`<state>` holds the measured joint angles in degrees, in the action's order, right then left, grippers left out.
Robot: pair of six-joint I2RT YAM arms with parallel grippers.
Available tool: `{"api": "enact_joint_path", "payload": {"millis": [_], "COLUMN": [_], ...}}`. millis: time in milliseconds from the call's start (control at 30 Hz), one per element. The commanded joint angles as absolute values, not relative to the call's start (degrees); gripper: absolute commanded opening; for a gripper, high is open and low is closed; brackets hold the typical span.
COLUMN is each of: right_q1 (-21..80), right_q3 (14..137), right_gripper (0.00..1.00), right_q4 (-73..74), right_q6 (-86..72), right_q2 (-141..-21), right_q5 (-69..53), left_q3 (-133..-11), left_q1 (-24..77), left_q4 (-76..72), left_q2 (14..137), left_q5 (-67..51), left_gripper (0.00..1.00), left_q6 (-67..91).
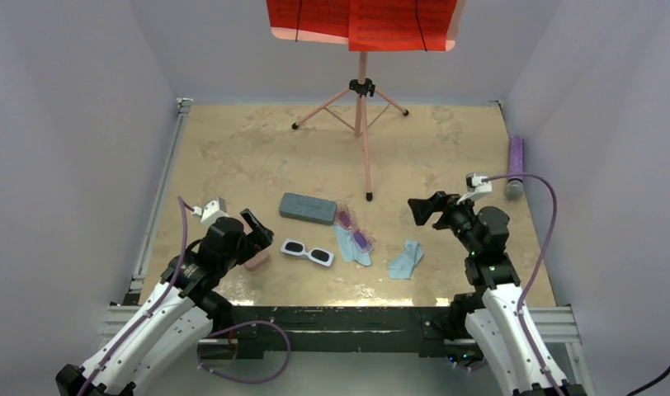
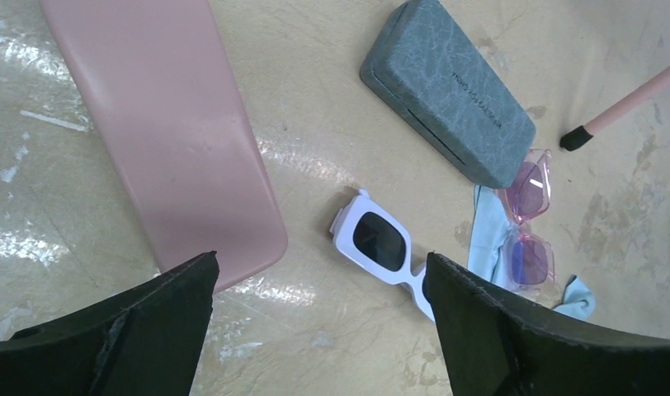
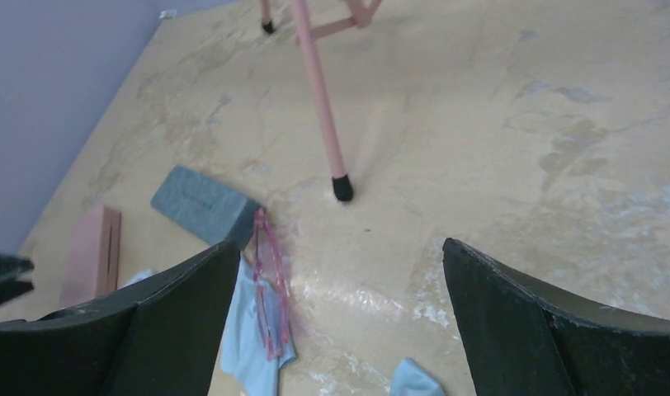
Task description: Organize the sunglasses
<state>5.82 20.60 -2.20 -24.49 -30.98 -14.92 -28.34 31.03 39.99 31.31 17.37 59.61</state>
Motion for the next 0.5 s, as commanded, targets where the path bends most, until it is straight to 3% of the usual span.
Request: {"api": "enact_joint_path", "payload": {"millis": [0,200,467], "right_q1": [10.9,29.4,40.3], "right_q3": [24.2,38.6,67.3], "right_gripper": [0.98,0.98,0.99], "right_q4": [-7.3,-1.8,12.3], "right_q6": [-15.3,5.4,20.9], "right_q2": [-37.3,-58.4,-89.9], "right_q5": [-26.7,-20.3,-16.2], "left_q3": [-29.6,-30.9,-27.6], "left_q1": [30.8,30.8,30.8], "left_q4": [41.8,44.2,41.9], "left_q2": [31.6,31.5,28.1], "left_q5": [19.5,20.4,17.7], "left_gripper": [1.0,1.0,1.0], "left_q6": [61.4,59.7,59.3]}}
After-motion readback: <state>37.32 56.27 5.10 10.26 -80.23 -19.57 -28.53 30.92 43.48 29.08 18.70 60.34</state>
